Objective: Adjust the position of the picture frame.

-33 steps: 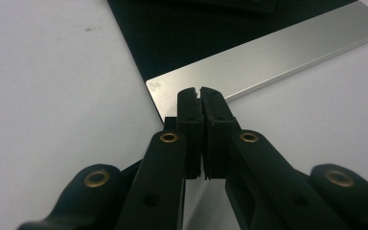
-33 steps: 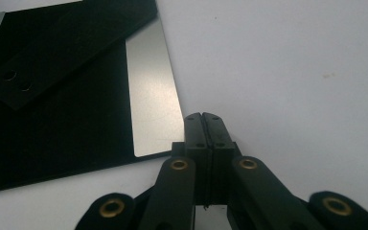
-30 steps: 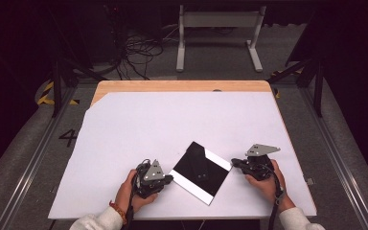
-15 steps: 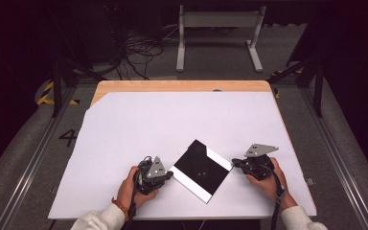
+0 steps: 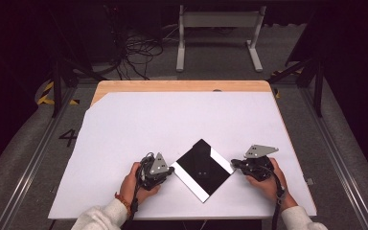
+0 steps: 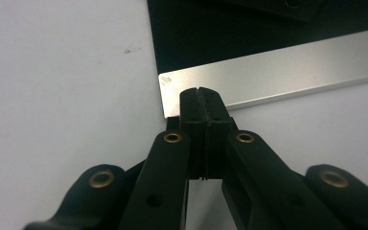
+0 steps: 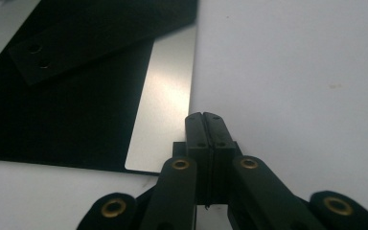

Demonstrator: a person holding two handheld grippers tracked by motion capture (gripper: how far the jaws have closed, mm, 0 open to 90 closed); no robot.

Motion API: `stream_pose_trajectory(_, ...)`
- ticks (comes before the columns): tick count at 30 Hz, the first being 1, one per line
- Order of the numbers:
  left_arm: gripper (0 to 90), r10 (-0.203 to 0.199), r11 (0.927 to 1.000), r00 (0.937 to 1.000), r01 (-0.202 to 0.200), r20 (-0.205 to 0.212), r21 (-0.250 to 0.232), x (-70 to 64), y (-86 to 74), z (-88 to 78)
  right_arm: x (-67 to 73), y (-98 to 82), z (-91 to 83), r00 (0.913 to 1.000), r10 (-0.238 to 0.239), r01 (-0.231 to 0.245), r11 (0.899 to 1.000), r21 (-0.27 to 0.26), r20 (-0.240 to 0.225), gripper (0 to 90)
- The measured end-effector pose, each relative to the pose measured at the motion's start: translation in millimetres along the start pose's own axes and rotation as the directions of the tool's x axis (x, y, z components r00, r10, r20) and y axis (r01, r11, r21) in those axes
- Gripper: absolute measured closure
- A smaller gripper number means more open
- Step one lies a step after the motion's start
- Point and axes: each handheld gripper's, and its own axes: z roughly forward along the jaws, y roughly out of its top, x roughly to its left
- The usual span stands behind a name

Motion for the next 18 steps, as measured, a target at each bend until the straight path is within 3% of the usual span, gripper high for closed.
stream_pose_trajectory(7, 88.6, -0.012, 0.9999, 0.9995, 0.012, -0.029, -0.002, 10.1, 3.9, 4.6, 7.9, -6.5, -5.5, 0.9989, 0.025, -0.025, 1.000, -0.009, -0.041, 90.0)
stream_pose_trajectory(13, 89.0, -0.035, 0.9994, 0.9993, 0.035, 0.009, -0.007, 22.9, 6.1, 8.2, 18.2, -10.8, -10.7, 0.9984, 0.005, -0.005, 1.000, -0.006, -0.057, 90.0)
stream_pose_trajectory(18, 89.5, 0.009, 0.9999, 0.9999, -0.009, -0.007, 0.007, 24.4, 13.5, 14.0, 27.9, -15.6, -16.7, 0.9973, -0.006, 0.006, 1.000, 0.000, -0.074, 90.0)
